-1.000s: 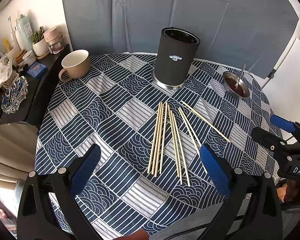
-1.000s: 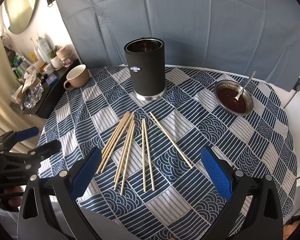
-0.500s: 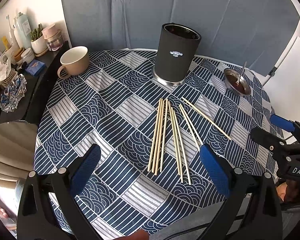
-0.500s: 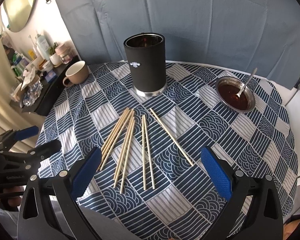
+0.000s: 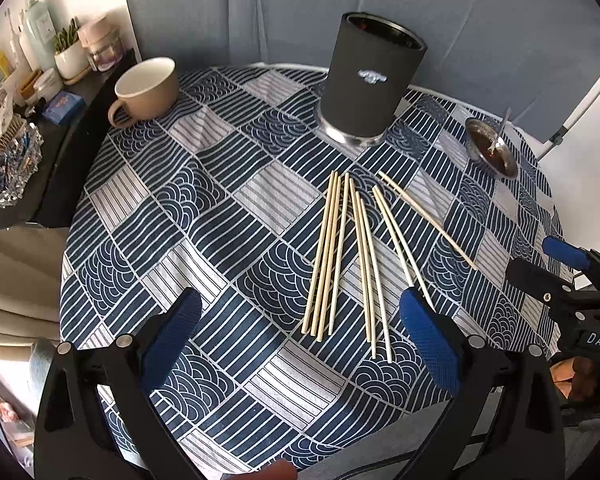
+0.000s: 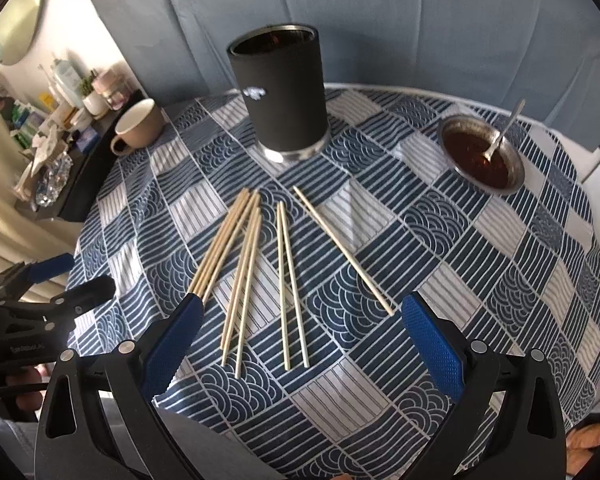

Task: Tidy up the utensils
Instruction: 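Lower both tools toward the loose chopsticks and close on one chopstick each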

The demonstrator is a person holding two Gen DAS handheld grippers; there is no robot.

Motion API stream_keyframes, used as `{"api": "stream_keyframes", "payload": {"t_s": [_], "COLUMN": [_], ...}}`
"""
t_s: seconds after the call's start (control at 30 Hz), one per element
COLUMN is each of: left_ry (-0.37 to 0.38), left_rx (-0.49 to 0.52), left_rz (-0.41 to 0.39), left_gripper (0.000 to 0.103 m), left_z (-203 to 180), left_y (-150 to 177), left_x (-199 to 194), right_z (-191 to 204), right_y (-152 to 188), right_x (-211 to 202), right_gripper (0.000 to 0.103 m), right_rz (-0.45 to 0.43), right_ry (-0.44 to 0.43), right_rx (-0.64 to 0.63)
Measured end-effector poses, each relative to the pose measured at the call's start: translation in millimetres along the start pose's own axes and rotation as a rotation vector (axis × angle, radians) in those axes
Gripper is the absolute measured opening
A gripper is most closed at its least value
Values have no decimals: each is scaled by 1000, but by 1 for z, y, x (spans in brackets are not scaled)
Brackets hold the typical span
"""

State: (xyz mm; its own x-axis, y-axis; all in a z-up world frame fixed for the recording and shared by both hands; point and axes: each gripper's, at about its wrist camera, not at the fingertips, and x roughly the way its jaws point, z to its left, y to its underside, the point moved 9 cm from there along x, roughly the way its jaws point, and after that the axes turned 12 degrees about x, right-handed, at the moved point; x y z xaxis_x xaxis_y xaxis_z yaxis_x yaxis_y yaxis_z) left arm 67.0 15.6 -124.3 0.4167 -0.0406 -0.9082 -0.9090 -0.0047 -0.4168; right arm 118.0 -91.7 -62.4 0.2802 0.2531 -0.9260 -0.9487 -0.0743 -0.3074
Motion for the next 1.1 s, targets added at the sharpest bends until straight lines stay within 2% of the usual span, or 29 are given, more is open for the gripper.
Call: {"api": "stream_keyframes", "payload": {"t_s": [0.17, 0.33, 0.47, 0.7, 0.8, 0.93, 1.1], "left_ry": [14, -19, -15, -25, -37, -43, -44], "left_rx": [-6, 31, 53, 31, 43, 64, 87], "left_rz": [62, 121, 179, 250, 275, 310, 334], "left_gripper": [97, 97, 97, 97, 97, 97, 97], "left_z": [4, 8, 8, 22, 26, 28, 28], "left_y": [-1, -4, -5, -8, -8, -7, -9], "left_x": [20, 44, 67, 97, 108, 123, 135], "right_z": [-1, -3, -5, -11, -21, -27, -31], "right_y": [-2, -3, -5, -5, -11, -21, -35], "right_x": [17, 38, 56, 87, 100, 115, 133], "right_gripper": [95, 95, 95, 95, 95, 94, 94], "right_rz": [55, 126, 157, 229, 242, 256, 250], "right_ry": [-5, -9, 23, 55, 99, 99, 139], "right_rx": [4, -3, -30, -52, -53, -65, -147]}}
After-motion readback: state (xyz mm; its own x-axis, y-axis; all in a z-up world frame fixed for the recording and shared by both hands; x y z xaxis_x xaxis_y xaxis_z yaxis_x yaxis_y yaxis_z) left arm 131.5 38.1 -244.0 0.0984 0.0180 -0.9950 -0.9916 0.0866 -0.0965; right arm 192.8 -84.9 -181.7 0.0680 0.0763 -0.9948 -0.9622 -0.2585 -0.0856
